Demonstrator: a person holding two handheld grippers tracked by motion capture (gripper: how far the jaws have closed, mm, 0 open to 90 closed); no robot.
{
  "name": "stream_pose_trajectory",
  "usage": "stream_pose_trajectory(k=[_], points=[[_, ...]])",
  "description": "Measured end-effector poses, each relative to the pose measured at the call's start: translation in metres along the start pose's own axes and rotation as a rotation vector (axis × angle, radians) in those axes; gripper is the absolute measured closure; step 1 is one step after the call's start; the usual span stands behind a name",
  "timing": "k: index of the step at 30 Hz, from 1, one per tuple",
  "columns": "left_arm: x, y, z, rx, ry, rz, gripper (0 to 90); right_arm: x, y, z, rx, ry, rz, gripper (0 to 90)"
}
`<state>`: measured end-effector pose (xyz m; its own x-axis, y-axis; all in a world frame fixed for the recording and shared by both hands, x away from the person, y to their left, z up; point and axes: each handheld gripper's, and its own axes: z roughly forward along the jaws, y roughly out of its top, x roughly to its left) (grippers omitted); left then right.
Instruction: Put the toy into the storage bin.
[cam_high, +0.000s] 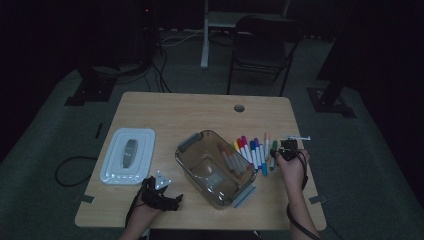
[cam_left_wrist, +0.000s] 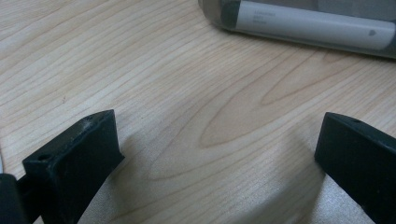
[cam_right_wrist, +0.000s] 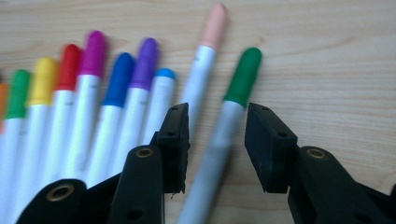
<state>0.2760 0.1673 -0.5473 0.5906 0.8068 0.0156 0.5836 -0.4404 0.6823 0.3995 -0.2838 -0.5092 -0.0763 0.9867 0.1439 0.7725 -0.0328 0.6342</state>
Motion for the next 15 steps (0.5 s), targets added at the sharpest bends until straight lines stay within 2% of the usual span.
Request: stream_pose_trajectory(k=[3,4,8,11,15], points=[[0.000,0.000,0.000,0.000,0.000,0.000,0.6,-0.003,-0.001,0.006,0.013,-0.003,0.013,62.3],[0.000,0.000,0.000,0.000,0.000,0.000,0.6,-0.006,-0.003,0.012,0.032,-0.018,0.014,66.0],[0.000,0.000,0.000,0.000,0.000,0.000,0.6,-0.009,-0.005,0.015,0.055,-0.037,0.033,73.0],[0.000,0.000,0.000,0.000,0.000,0.000,0.6,-0.012,-0.007,0.016,0.044,-0.036,0.061,75.6],[0.000,0.000,0.000,0.000,0.000,0.000,0.6,-0.015,-0.008,0.015,0.034,-0.049,0.071,76.3]])
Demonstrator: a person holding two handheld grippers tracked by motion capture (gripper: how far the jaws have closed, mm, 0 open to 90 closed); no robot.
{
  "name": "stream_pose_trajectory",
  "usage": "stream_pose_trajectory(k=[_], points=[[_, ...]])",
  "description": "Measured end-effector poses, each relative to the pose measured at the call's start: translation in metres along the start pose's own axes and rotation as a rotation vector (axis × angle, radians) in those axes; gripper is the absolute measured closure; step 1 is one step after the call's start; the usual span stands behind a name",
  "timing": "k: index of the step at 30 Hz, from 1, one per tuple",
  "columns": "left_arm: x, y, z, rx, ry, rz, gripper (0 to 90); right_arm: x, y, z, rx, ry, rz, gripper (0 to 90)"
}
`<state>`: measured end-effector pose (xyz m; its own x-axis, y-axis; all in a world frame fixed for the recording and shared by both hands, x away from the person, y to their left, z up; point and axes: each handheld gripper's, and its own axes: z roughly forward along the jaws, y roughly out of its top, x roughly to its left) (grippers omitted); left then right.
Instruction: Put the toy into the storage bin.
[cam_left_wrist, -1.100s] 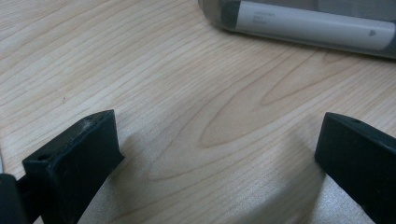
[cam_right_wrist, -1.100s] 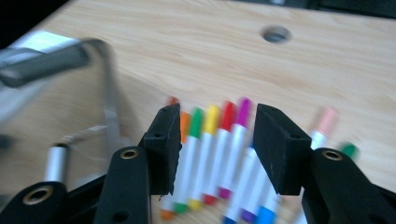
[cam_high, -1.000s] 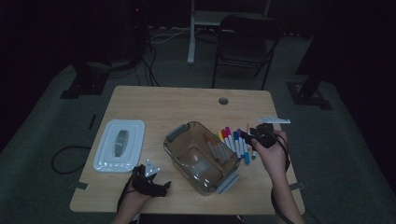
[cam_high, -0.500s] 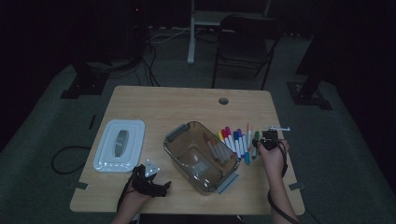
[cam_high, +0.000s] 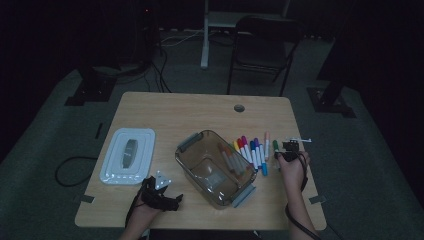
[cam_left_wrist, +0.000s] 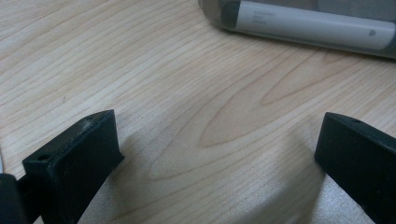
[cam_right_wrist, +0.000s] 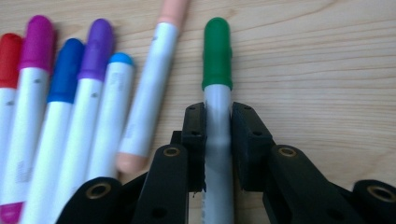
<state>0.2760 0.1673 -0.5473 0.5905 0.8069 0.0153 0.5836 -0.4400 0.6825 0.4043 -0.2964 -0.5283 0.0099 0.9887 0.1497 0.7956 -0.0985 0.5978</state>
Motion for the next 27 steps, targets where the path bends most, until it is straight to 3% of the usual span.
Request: stream_pose_trajectory(k=[4,12,13,16,17,20,22,27], points=[[0.000,0.000,0.000,0.000,0.000,0.000,0.6,-0.007,0.001,-0.008,-0.020,0.023,0.046,76.6],[0.000,0.000,0.000,0.000,0.000,0.000,0.6,0.000,0.010,-0.037,-0.041,0.072,0.013,76.6],[0.000,0.000,0.000,0.000,0.000,0.000,0.6,0.012,0.016,-0.057,-0.059,0.118,-0.025,76.6],[0.000,0.000,0.000,0.000,0.000,0.000,0.6,0.022,0.021,-0.072,-0.083,0.158,-0.055,76.6],[0.000,0.000,0.000,0.000,0.000,0.000,0.6,0.034,0.025,-0.087,-0.105,0.200,-0.094,76.6],[0.000,0.000,0.000,0.001,0.001,0.000,0.6,0.055,0.029,-0.110,-0.134,0.267,-0.144,76.6],[0.000,0.000,0.000,-0.002,0.001,-0.001,0.6,0.062,0.030,-0.116,-0.143,0.287,-0.159,76.6],[0.000,0.000,0.000,0.001,0.001,0.001,0.6,0.103,0.033,-0.145,-0.155,0.401,-0.275,76.6]])
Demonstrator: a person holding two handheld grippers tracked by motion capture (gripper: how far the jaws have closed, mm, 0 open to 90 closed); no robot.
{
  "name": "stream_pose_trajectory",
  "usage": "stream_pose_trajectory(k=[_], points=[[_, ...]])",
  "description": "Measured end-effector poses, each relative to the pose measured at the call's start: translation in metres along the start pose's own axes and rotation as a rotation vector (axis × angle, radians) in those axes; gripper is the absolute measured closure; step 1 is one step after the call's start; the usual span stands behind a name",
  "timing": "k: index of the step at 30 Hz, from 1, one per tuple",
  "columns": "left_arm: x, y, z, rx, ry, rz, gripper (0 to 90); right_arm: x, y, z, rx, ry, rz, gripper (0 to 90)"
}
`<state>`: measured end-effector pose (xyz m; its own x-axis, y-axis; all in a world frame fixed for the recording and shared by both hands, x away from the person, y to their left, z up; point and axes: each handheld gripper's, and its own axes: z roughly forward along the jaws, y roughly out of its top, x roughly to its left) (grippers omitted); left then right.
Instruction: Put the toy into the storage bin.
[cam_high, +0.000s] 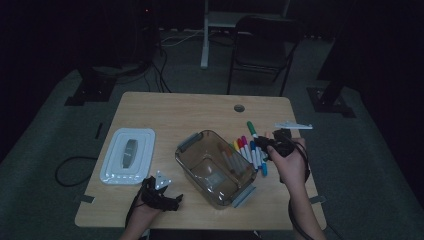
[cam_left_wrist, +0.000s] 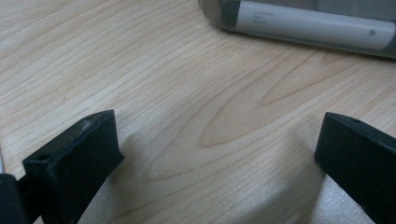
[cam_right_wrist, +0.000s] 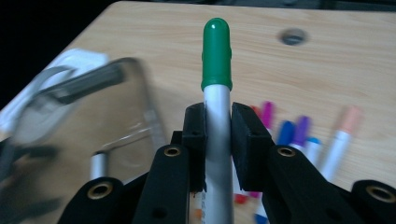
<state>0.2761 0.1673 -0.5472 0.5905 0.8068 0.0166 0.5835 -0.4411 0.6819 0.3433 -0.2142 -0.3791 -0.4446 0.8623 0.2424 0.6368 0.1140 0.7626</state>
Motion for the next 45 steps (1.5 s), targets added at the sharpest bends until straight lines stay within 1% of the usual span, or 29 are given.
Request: stream_pose_trajectory(k=[1,2,3,4,6,8,10,12,14,16,20,24,25,26,27,28,29,31,32,33,34,35,37,38,39,41,45], points=[[0.000,0.000,0.000,0.000,0.000,0.000,0.6,0.000,0.000,0.000,0.000,0.000,0.000,76.6],[0.000,0.000,0.000,0.000,0.000,0.000,0.6,0.007,0.002,0.000,-0.003,0.021,-0.015,76.6],[0.000,0.000,0.000,0.000,0.000,0.000,0.6,0.007,0.002,0.000,-0.003,0.021,-0.015,76.6],[0.000,0.000,0.000,0.000,0.000,0.000,0.6,0.027,0.007,0.001,0.011,0.082,-0.064,76.5],[0.000,0.000,0.000,-0.001,0.000,-0.001,0.6,0.038,0.008,0.004,0.028,0.104,-0.101,76.6],[0.000,0.000,0.000,-0.001,0.001,-0.002,0.6,0.049,0.009,0.010,0.044,0.144,-0.130,76.5],[0.000,0.000,0.000,-0.001,0.004,-0.007,0.6,0.058,0.008,0.017,0.057,0.154,-0.164,76.5],[0.000,0.000,0.000,-0.001,0.004,-0.007,0.6,0.066,0.007,0.025,0.080,0.174,-0.177,76.5],[0.000,0.000,0.000,-0.001,0.004,-0.007,0.6,0.071,0.006,0.032,0.104,0.179,-0.197,76.5],[0.000,0.000,0.000,-0.001,0.004,-0.005,0.6,0.077,0.004,0.040,0.128,0.208,-0.199,76.5],[0.000,0.000,0.000,-0.002,0.005,-0.006,0.6,0.089,0.000,0.053,0.180,0.252,-0.224,76.5],[0.000,0.000,0.000,-0.002,0.004,-0.006,0.6,0.098,-0.004,0.069,0.236,0.268,-0.261,76.5],[0.000,0.000,0.000,-0.003,0.004,-0.007,0.6,0.100,-0.005,0.072,0.249,0.274,-0.262,76.5],[0.000,0.000,0.000,-0.003,0.004,-0.007,0.6,0.100,-0.005,0.072,0.249,0.274,-0.262,76.5],[0.000,0.000,0.000,-0.001,0.004,-0.005,0.6,0.101,-0.006,0.076,0.265,0.284,-0.260,76.5],[0.000,0.000,0.000,-0.001,0.004,-0.004,0.6,0.103,-0.008,0.083,0.290,0.283,-0.270,76.5],[0.000,0.000,0.000,-0.002,0.003,-0.003,0.6,0.104,-0.009,0.088,0.305,0.289,-0.272,76.5],[0.000,0.000,0.000,-0.003,0.001,-0.002,0.6,0.105,-0.011,0.096,0.332,0.301,-0.266,76.5],[0.000,0.000,0.000,-0.003,0.001,-0.002,0.6,0.105,-0.011,0.096,0.332,0.301,-0.266,76.5],[0.000,0.000,0.000,-0.003,0.001,-0.002,0.6,0.106,-0.012,0.100,0.349,0.306,-0.268,76.5],[0.000,0.000,0.000,-0.003,0.002,-0.002,0.6,0.108,-0.015,0.109,0.383,0.302,-0.267,76.5],[0.000,0.000,0.000,-0.003,0.002,-0.001,0.6,0.110,-0.016,0.113,0.395,0.293,-0.276,76.5],[0.000,0.000,0.000,-0.003,0.001,-0.002,0.6,0.112,-0.018,0.120,0.417,0.297,-0.271,76.5],[0.000,0.000,0.000,-0.003,0.001,-0.002,0.6,0.112,-0.018,0.120,0.417,0.297,-0.271,76.5],[0.000,0.000,0.000,-0.003,0.001,-0.002,0.6,0.114,-0.020,0.127,0.432,0.297,-0.269,76.5],[0.000,0.000,0.000,-0.002,0.001,-0.002,0.6,0.116,-0.022,0.134,0.461,0.294,-0.273,76.5],[0.000,0.000,0.000,-0.002,0.002,-0.001,0.6,0.115,-0.027,0.145,0.520,0.301,-0.266,76.5]])
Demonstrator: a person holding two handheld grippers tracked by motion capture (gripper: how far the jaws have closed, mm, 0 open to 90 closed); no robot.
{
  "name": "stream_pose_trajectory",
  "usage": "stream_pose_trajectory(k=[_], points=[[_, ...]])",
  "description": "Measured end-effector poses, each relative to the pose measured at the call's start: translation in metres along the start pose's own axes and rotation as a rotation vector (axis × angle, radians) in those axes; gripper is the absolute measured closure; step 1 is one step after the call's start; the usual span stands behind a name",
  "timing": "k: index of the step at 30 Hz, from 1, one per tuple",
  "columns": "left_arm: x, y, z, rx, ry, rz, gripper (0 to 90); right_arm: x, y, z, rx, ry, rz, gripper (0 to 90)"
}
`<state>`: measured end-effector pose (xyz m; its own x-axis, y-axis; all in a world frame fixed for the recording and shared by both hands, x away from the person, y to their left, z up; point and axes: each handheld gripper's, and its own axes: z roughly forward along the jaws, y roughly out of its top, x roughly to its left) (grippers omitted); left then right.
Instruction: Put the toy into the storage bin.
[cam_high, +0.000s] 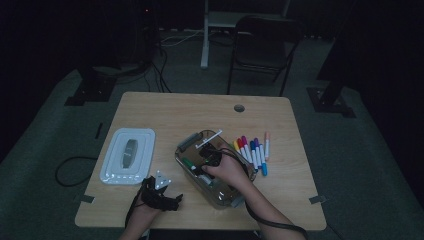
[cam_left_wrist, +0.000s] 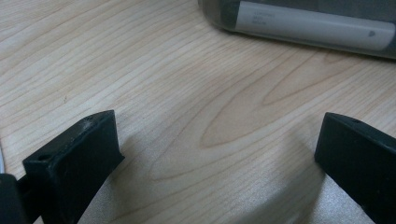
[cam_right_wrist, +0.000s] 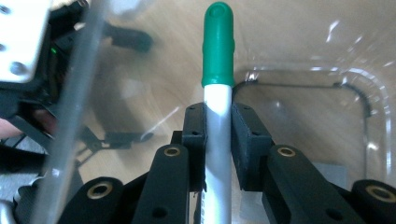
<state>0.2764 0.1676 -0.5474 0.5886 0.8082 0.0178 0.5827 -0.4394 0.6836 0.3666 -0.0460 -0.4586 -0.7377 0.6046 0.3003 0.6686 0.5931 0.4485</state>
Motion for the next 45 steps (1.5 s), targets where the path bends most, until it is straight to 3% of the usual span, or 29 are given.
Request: stream_pose_trajectory(k=[10,16,19,22,24,27,30,31,32,35,41,42,45], points=[[0.000,0.000,0.000,-0.002,-0.001,0.000,0.6,-0.001,-0.001,0.019,0.138,0.001,0.025,76.4],[0.000,0.000,0.000,-0.002,-0.001,-0.001,0.6,0.000,-0.004,0.028,0.213,-0.012,0.012,75.9],[0.000,0.000,0.000,-0.002,0.000,-0.001,0.6,-0.001,-0.005,0.028,0.226,0.001,0.018,73.9],[0.000,0.000,0.000,-0.002,0.000,0.000,0.6,-0.001,-0.005,0.025,0.210,-0.015,0.013,72.1],[0.000,0.000,0.000,-0.001,-0.001,-0.001,0.6,-0.002,-0.005,0.022,0.189,-0.018,0.009,72.0],[0.000,0.000,0.000,0.000,-0.002,0.000,0.6,-0.003,-0.004,0.000,0.078,-0.009,-0.015,68.9],[0.000,0.000,0.000,0.000,-0.002,0.000,0.6,-0.003,-0.005,-0.013,0.030,-0.016,-0.028,66.3],[0.000,0.000,0.000,0.000,-0.002,0.000,0.6,-0.004,-0.005,-0.021,-0.006,-0.010,-0.027,65.3],[0.000,0.000,0.000,0.000,-0.002,0.000,0.6,-0.007,-0.009,-0.042,-0.073,-0.002,-0.014,62.1],[0.000,0.000,0.000,0.000,-0.001,0.000,0.6,-0.012,-0.015,-0.064,-0.134,-0.019,-0.007,62.0],[0.000,0.000,0.000,-0.001,-0.001,0.000,0.6,-0.035,-0.037,-0.100,-0.231,-0.070,0.030,57.7],[0.000,0.000,0.000,-0.001,-0.001,0.000,0.6,-0.035,-0.037,-0.100,-0.231,-0.070,0.030,57.7],[0.000,0.000,0.000,-0.001,-0.001,0.000,0.6,-0.055,-0.055,-0.121,-0.285,-0.113,0.078,58.0]])
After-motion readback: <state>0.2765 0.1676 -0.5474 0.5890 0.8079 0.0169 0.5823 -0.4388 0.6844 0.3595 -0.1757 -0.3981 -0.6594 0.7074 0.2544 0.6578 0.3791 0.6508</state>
